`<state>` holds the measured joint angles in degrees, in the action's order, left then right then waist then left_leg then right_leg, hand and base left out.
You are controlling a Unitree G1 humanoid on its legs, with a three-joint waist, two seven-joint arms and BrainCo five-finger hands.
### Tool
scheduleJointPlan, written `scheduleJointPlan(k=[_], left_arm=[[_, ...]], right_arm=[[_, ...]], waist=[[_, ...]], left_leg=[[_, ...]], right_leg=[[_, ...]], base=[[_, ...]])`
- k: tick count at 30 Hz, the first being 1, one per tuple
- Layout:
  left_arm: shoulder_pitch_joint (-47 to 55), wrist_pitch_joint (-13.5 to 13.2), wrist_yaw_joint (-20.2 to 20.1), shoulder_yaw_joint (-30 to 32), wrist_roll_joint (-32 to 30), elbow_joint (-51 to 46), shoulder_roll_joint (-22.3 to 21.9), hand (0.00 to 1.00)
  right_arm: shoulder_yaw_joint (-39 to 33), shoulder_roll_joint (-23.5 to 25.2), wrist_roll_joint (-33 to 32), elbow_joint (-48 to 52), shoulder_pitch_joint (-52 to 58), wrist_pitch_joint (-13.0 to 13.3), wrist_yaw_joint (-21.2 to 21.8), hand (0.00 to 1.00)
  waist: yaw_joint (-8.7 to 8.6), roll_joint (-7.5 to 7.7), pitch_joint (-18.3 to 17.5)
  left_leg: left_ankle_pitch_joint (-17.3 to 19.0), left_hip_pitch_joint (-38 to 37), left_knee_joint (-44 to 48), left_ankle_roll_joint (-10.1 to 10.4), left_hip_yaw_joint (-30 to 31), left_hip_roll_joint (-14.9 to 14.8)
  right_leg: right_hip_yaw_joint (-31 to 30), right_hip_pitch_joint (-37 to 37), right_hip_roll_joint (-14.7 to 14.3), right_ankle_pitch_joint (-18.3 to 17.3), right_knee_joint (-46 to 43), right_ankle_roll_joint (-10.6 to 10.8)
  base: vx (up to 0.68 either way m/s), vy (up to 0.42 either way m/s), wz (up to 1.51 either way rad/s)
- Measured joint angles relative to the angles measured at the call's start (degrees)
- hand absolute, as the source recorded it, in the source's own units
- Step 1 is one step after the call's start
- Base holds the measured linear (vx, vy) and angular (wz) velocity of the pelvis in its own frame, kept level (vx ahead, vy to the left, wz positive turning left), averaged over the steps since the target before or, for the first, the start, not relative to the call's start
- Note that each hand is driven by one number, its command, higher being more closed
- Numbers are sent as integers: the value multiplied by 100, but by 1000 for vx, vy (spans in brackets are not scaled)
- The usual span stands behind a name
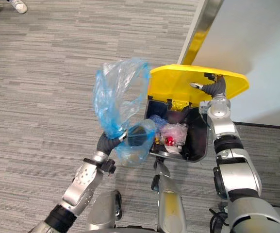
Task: Gather rubbish on tea table into small bin, then transfer packed bag to large trash can.
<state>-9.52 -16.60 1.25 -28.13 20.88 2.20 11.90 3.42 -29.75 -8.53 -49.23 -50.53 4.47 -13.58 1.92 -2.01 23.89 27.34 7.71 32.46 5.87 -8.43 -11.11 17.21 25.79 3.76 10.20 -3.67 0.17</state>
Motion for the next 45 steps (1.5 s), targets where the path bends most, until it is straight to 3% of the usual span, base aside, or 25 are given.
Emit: scheduleJointPlan(k=[3, 7, 14, 20, 30, 31, 32, 33, 36, 43, 44, 45], left_arm=[[-539, 0, 37, -388, -60, 72, -127, 100], [-1416, -10, 284, -611, -305, 682, -415, 100], [-2789, 131, 739, -614, -597, 2303, -503, 100], [-3523, 303, 902, -602, -815, 3078, -840, 100], [-4575, 519, 880, -506, -1087, 3923, -1090, 100], [-4618, 525, 881, -468, -1222, 4012, -1110, 100], [-4658, 533, 877, -401, -1302, 4080, -1112, 100], [-4704, 566, 863, -321, -1478, 4188, -1136, 100], [-4853, 709, 853, -33, -1995, 4413, -1158, 100], [-4846, 1003, 889, 774, -2944, 4575, -1286, 100], [-4830, 1021, 900, 838, -3036, 4575, -1307, 0], [-4787, 1082, 907, 920, -3181, 4575, -1322, 0]], right_arm=[[224, 1, -1, 0, -262, -71, -9, 0], [405, 3, 2, 2, -657, -74, -16, 0], [506, 144, 5, 640, -1144, -73, -32, 0], [633, 245, 0, 1457, -1153, -65, -211, 0], [836, 406, -136, 2993, -1257, 17, -318, 0], [841, 483, -193, 3173, -1263, 68, -324, 0], [844, 513, -231, 3291, -1263, 87, -335, 0], [843, 528, -267, 3468, -1243, 169, -368, 0], [835, 502, -287, 3843, -1275, 367, -382, 0], [898, 503, -281, 4167, -1177, 508, -359, 0], [909, 503, -276, 4171, -1174, 523, -359, 0], [943, 502, -267, 4186, -1174, 525, -359, 0]], waist=[[-111, 11, 136], [-118, 29, 191], [-288, 318, 563], [-386, 316, 571], [-481, 316, 571], [-465, 305, 577], [-444, 299, 578], [-564, 290, 583], [-577, 295, 588], [-542, 296, 589], [-532, 296, 589], [-512, 296, 589]], left_leg=[[40, 17, 85, -19, -40, 4], [133, 215, 275, -22, -247, 7], [269, 688, 680, -23, -442, -18], [352, 1133, 921, -8, -585, -104], [685, 2325, 1817, -14, -588, -563], [683, 2439, 1801, -23, -545, -657], [680, 2500, 1780, -18, -556, -740], [650, 2675, 1879, 69, -452, -793], [588, 3061, 1979, 209, -329, -895], [604, 3432, 2215, 180, -91, -989], [604, 3440, 2223, 180, -85, -990], [604, 3441, 2228, 180, -87, -991]], right_leg=[[-43, 6, -2, 18, 4, 17], [-266, 269, -57, 120, 5, 13], [-508, 735, -132, 263, 10, 109], [-609, 1192, -209, 332, -44, 20], [-589, 2206, -408, 309, -321, 36], [-513, 2309, -450, 94, -334, 312], [-416, 2445, -452, -136, -511, 442], [-637, 2639, -410, 83, -1046, -110], [-492, 2972, -471, 86, -1165, -122], [-326, 3101, -458, 30, -1209, -117], [-322, 3101, -457, 35, -1209, -123], [-322, 3101, -458, 38, -1207, -128]], base=[[-33, 11, -8], [-35, 5, -28], [-40, -41, -19], [13, -47, -14], [-3, -70, -11], [1, -136, -20], [32, -119, -2], [87, -105, 6], [100, -97, 9], [14, -70, 11], [-6, -57, 6], [4, -45, 1]])
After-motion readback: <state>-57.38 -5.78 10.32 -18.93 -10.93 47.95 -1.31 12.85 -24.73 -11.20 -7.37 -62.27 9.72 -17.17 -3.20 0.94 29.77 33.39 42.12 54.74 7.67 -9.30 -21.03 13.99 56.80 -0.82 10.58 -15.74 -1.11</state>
